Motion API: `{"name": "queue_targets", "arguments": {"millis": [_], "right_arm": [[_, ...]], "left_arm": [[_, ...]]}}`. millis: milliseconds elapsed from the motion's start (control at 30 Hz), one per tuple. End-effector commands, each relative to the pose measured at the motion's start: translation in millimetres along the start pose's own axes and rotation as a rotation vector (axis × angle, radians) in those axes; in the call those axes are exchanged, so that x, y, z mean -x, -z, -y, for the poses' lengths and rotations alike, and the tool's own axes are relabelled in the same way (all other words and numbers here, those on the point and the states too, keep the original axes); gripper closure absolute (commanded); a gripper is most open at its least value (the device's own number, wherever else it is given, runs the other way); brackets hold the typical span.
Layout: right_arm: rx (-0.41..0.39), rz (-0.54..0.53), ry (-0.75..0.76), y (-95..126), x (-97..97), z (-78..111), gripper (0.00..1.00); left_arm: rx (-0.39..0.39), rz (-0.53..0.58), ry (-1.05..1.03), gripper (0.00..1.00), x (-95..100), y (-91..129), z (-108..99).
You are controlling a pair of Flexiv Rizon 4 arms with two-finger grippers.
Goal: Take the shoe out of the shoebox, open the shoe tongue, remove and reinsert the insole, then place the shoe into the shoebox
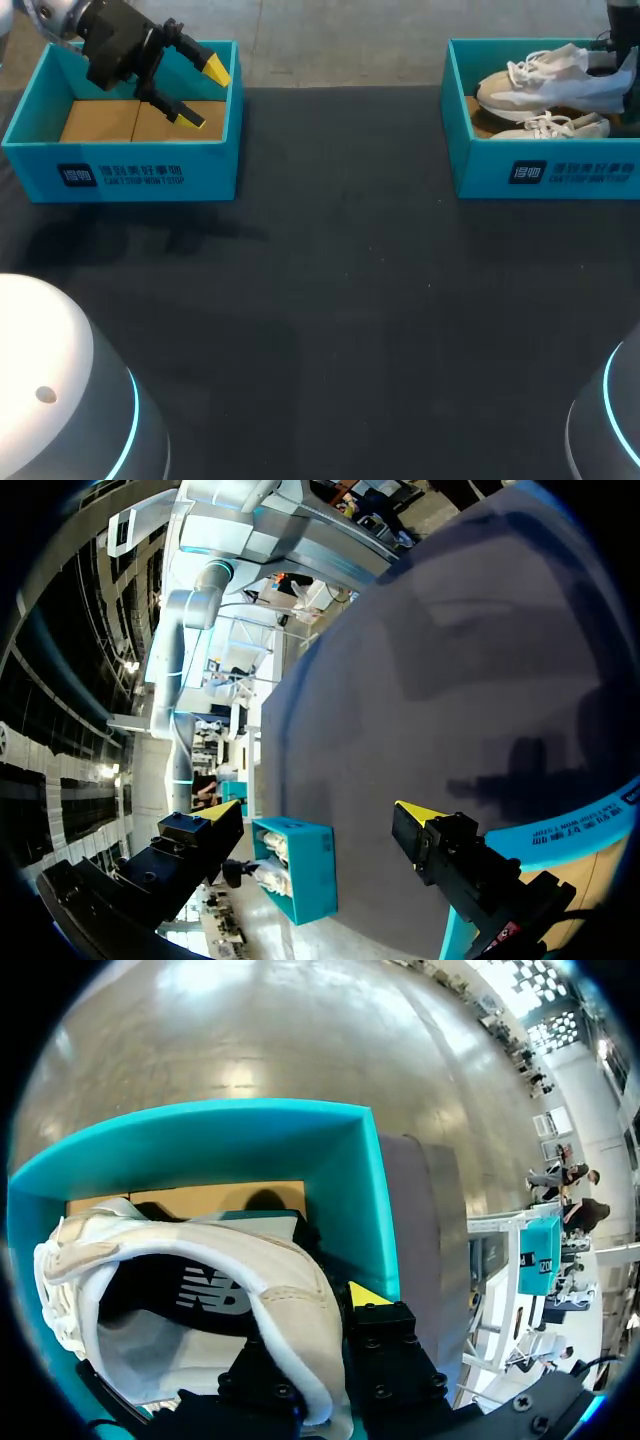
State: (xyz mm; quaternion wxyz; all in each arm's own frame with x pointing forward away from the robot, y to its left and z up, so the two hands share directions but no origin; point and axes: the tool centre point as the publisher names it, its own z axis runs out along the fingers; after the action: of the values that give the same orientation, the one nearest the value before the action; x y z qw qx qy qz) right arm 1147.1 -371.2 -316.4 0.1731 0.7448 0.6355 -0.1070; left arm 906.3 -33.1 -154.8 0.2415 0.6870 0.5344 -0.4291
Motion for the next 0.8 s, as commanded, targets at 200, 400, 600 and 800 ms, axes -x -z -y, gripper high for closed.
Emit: {"name": "queue_targets", "arguments": {"millis": [200, 400, 600, 800], "right_arm": [[-0.01, 0.002, -0.003, -12, -6.6, -10.3, 1.0], [-0.018, -0.002, -0.003, -19, -10.5, -11.9, 1.0], [-0.022, -0.003, -0.008, -25, -12.4, -13.0, 1.0], [-0.03, -0.009, -0.015, -31, -16.3, -12.5, 1.0]], "left_arm": [[0.0, -0.003, -0.001, 0.0, 0.3, 0, 0], [0.0, -0.003, -0.001, 0.0, 0.3, 0, 0], [0.0, -0.003, -0.001, 0.0, 0.3, 0, 0], [0.0, -0.003, -0.001, 0.0, 0.3, 0, 0]]}}
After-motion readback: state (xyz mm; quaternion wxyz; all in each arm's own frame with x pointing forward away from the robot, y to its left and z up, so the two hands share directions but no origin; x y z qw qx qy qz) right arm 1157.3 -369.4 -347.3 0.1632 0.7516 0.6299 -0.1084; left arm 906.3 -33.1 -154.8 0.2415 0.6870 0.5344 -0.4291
